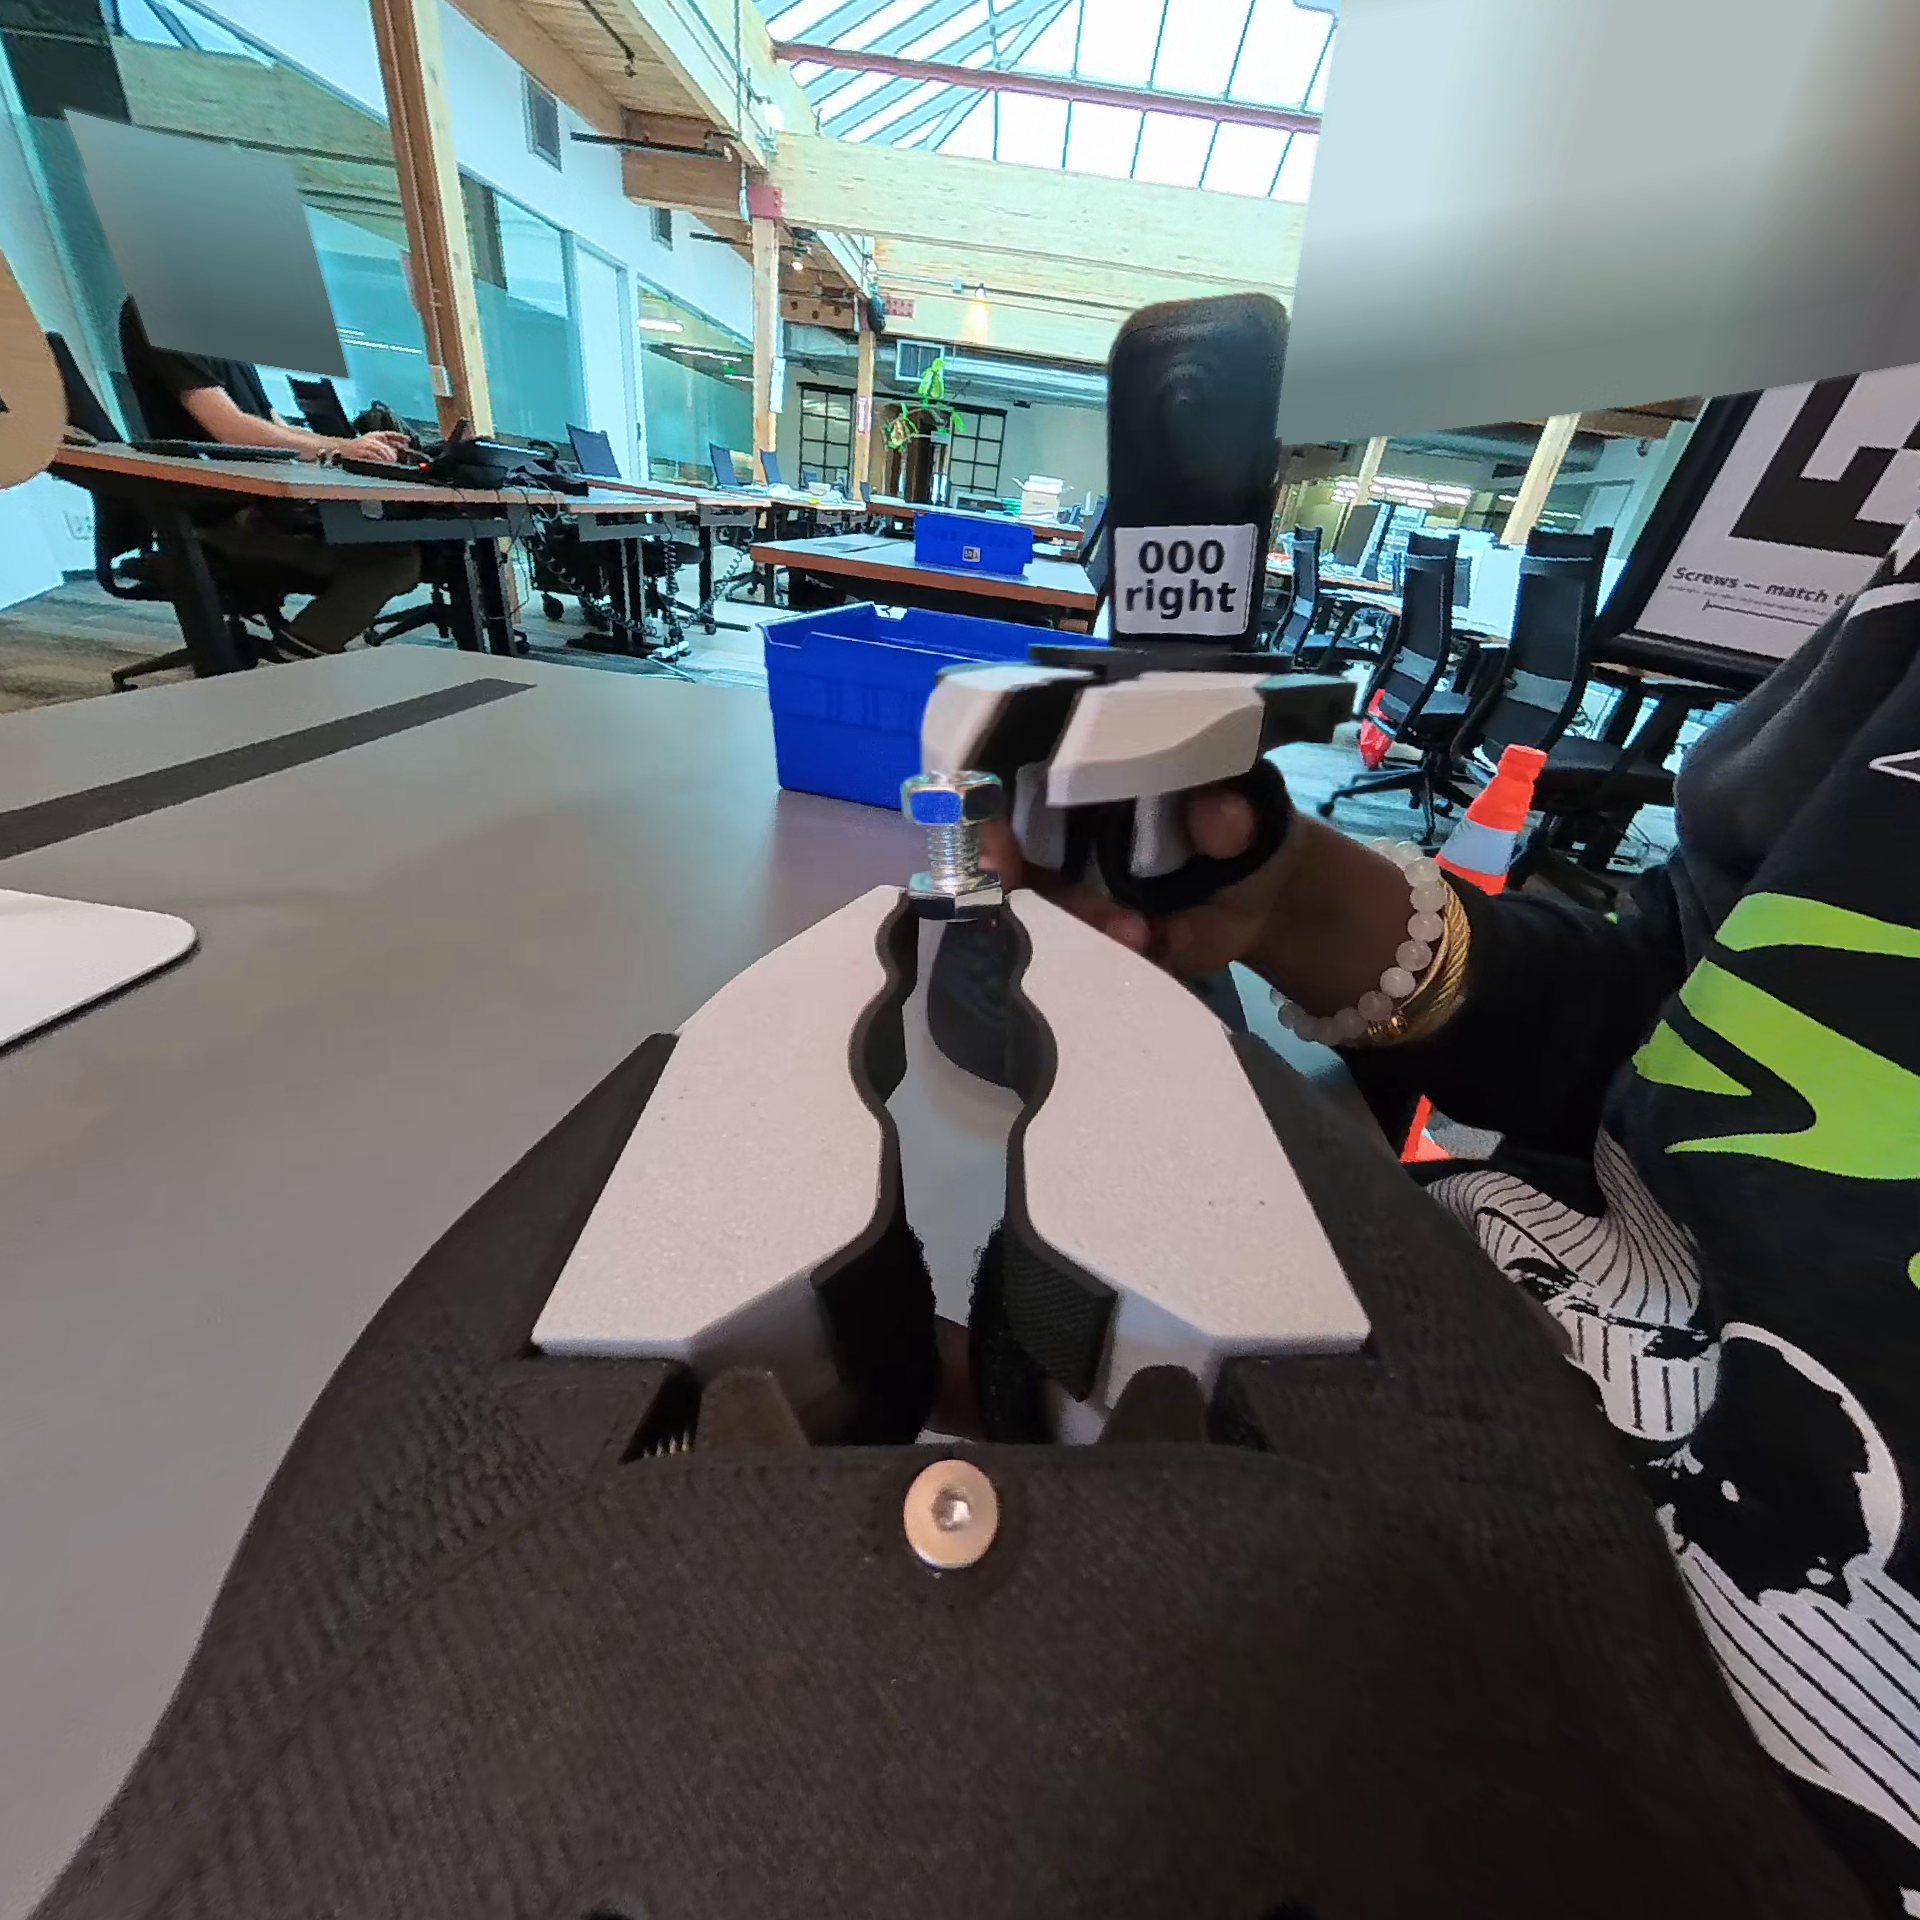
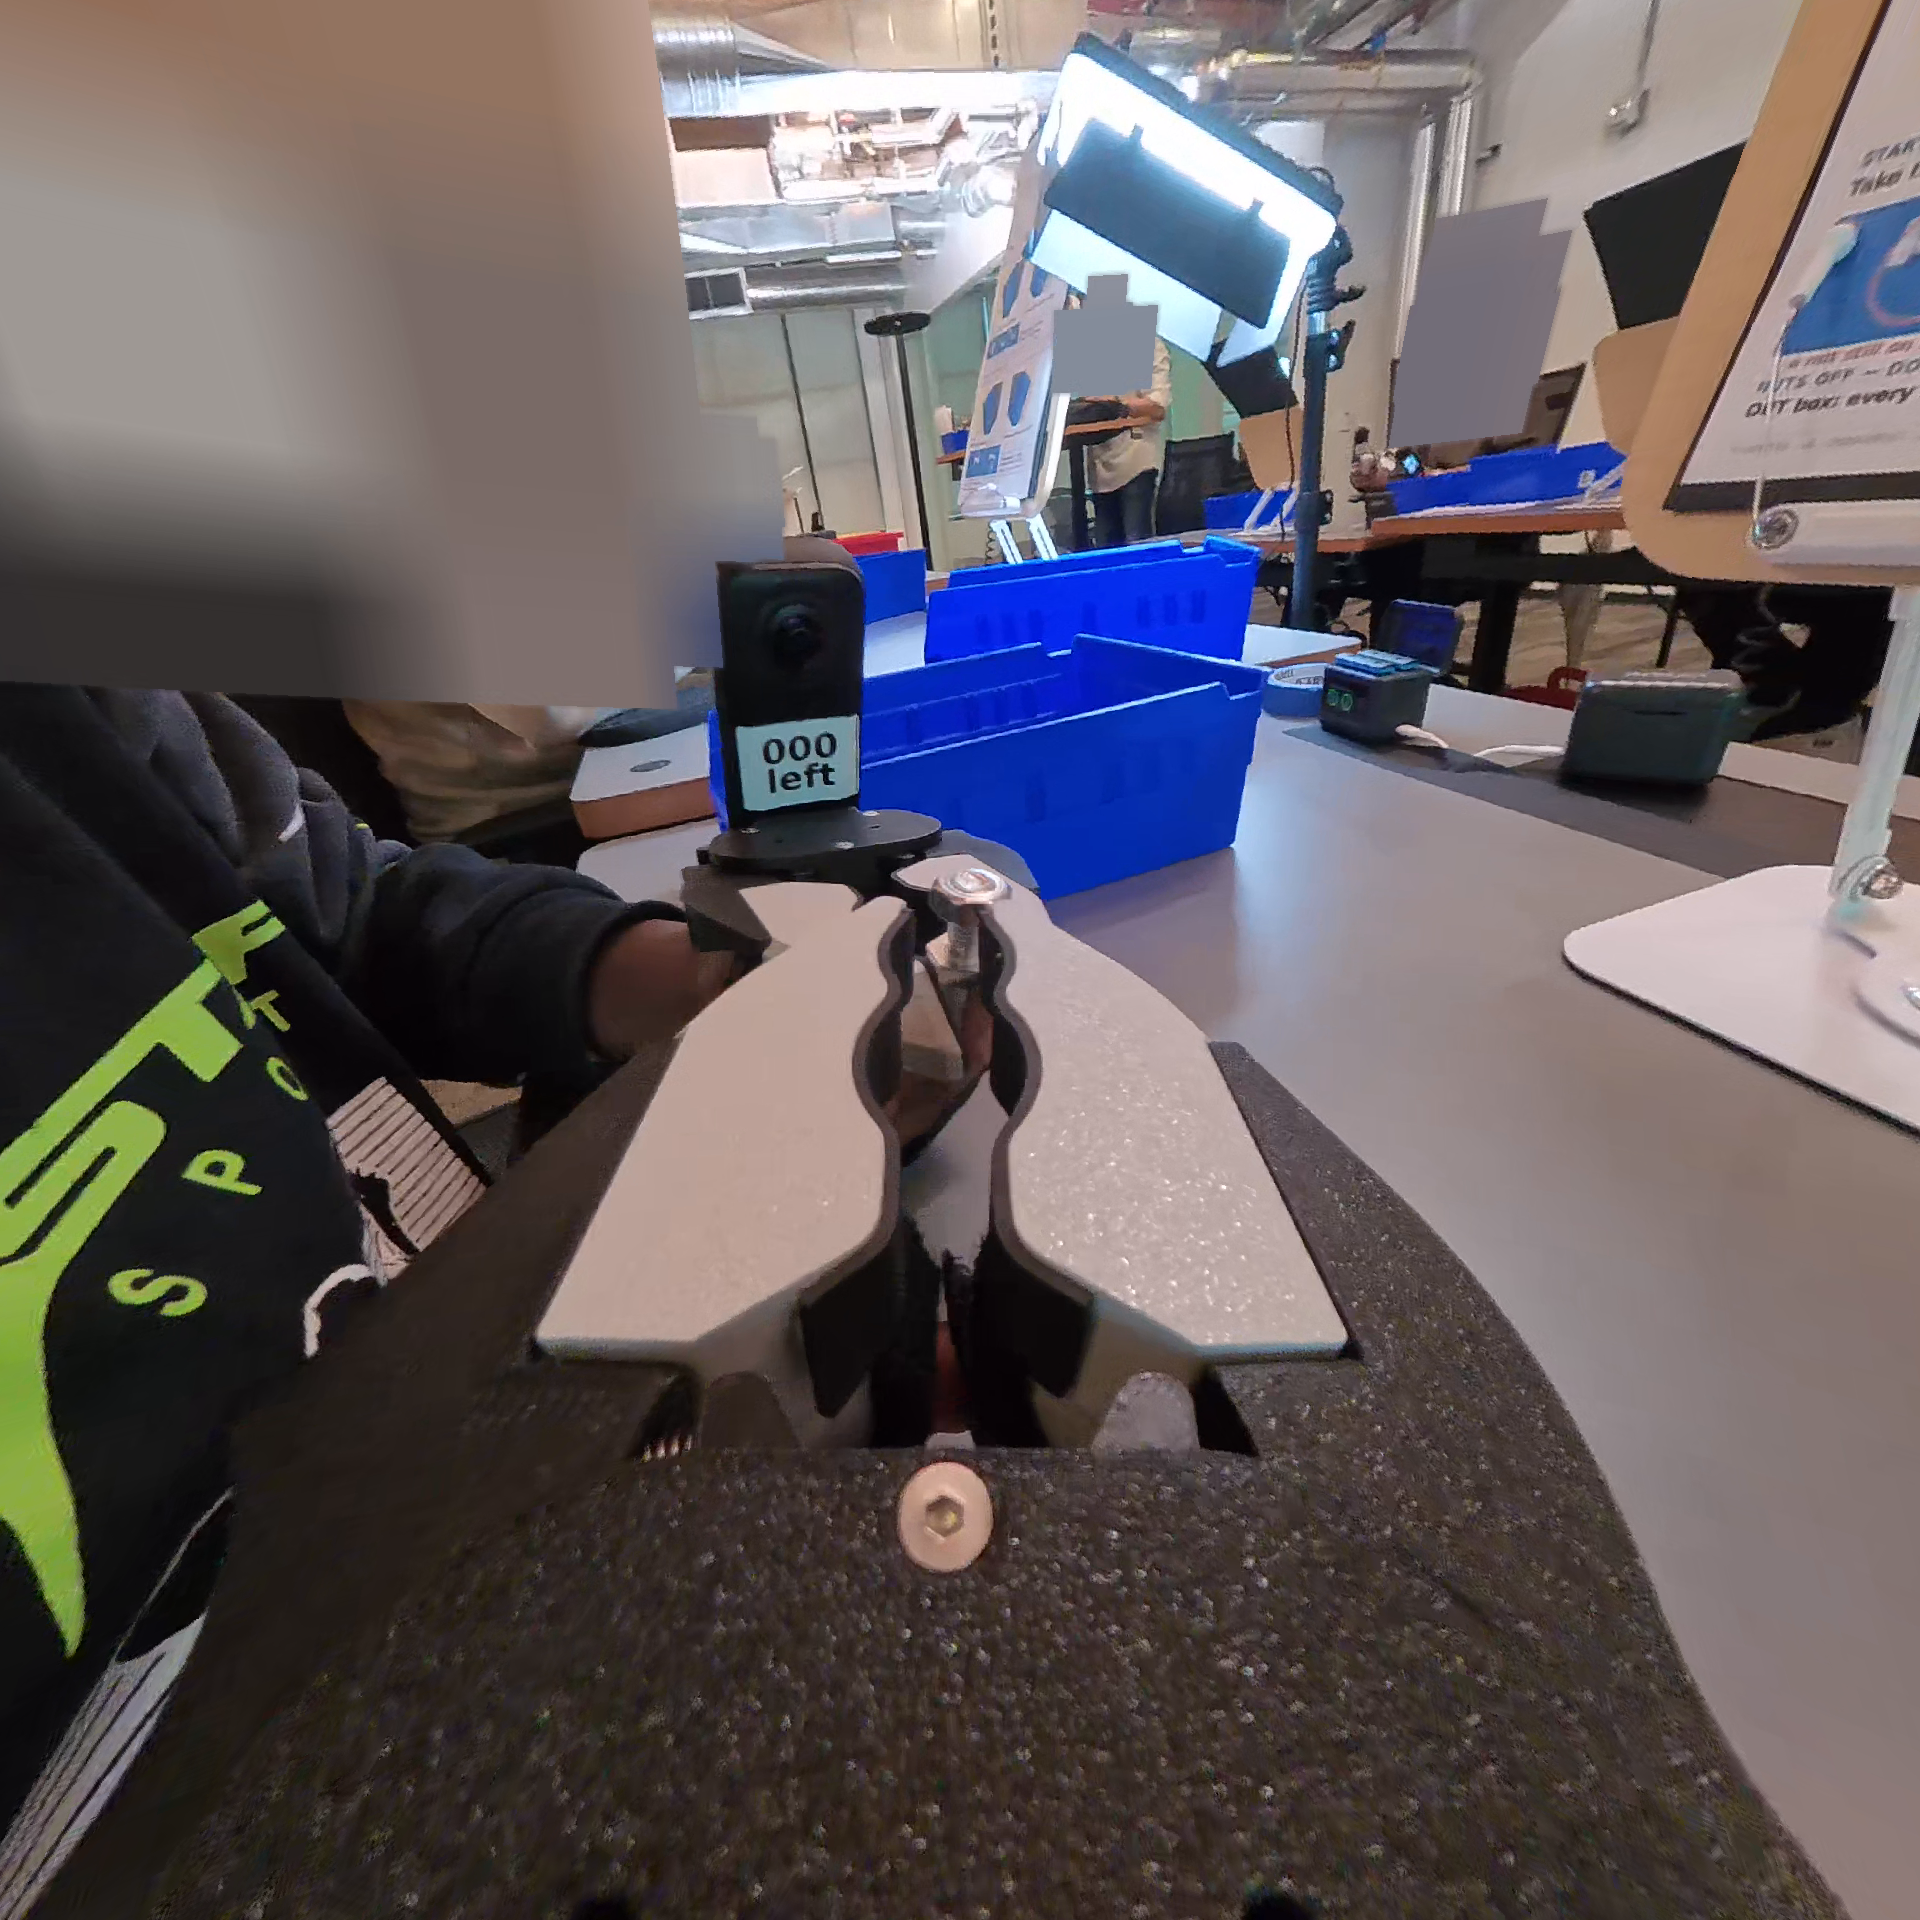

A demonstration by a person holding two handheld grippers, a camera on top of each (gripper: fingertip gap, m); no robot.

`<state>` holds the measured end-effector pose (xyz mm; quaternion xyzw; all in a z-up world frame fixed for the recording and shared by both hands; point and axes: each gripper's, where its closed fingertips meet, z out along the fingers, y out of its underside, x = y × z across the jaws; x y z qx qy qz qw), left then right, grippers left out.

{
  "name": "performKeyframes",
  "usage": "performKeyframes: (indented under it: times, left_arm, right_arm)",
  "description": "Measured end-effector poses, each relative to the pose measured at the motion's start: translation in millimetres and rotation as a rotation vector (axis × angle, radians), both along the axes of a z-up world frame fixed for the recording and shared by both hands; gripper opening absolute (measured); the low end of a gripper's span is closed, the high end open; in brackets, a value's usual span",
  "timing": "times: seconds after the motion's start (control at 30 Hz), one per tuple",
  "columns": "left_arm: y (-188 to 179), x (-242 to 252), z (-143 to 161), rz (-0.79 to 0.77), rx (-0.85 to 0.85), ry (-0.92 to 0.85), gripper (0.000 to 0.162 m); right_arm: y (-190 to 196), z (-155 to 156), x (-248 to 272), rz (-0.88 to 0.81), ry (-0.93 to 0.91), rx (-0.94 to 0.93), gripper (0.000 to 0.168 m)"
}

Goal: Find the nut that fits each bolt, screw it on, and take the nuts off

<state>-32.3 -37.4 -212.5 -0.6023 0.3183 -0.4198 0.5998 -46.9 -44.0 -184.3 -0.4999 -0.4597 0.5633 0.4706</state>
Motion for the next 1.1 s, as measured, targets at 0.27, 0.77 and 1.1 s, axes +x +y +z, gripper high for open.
performKeyframes:
  times: [0.27, 0.77, 1.1]
  left_arm:
    - [-2, 3, -1, -0.016, -0.003, 0.005, 0.014]
    - [-1, 1, 1, 0.007, 0.023, 0.013, 0.014]
    - [-8, 6, 1, -0.046, 0.021, 0.007, 0.014]
  right_arm:
    - [0, -1, -12, 0.008, 0.012, -0.028, 0.036]
    - [-3, -2, 1, 0.024, -0.003, 0.004, 0.011]
    - [-5, -1, -13, 0.030, 0.012, -0.008, 0.015]
